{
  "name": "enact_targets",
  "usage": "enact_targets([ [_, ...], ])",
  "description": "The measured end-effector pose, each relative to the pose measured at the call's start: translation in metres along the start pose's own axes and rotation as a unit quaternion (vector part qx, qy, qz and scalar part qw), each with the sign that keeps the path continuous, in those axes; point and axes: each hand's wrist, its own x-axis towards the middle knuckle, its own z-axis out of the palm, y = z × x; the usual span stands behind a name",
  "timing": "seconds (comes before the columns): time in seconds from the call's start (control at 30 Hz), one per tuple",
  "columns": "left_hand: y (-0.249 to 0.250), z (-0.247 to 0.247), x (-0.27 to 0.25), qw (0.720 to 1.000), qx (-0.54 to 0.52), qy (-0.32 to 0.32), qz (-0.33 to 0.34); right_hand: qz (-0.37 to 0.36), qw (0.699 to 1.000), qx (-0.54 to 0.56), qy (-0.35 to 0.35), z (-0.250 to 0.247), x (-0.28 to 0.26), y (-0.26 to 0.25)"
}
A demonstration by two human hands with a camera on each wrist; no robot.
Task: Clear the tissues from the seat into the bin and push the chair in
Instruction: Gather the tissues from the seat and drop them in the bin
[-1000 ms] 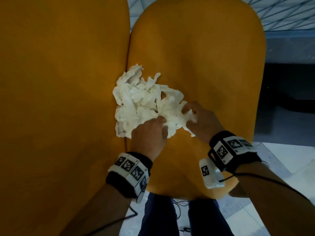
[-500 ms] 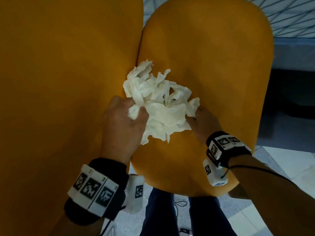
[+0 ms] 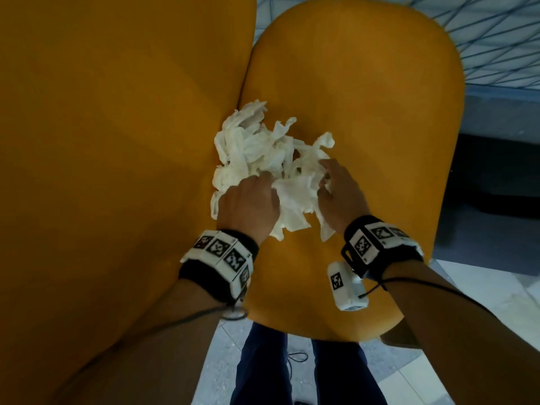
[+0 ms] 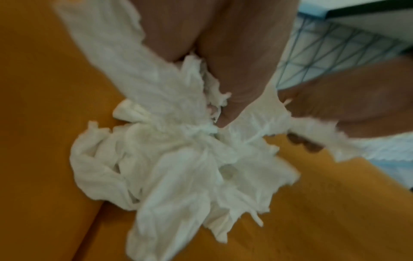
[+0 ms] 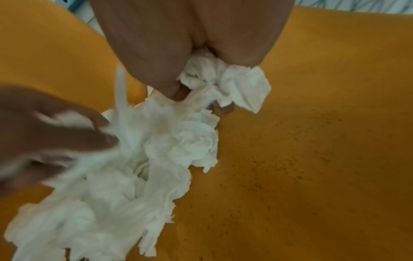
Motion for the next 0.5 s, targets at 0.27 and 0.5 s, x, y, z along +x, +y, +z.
enact_targets([
  [0.27, -0.028, -0.035, -0.050, 0.972, -0.202, 0.121, -0.004, 0.075, 0.982, -0.162, -0.062, 0.021, 0.028, -0.009],
  [0.5, -0.045, -0.041, -0.077, 0.962, -0.233, 0.137, -0.048, 0.111, 0.993, -0.028, -0.022, 0.012, 0.020, -0.006],
])
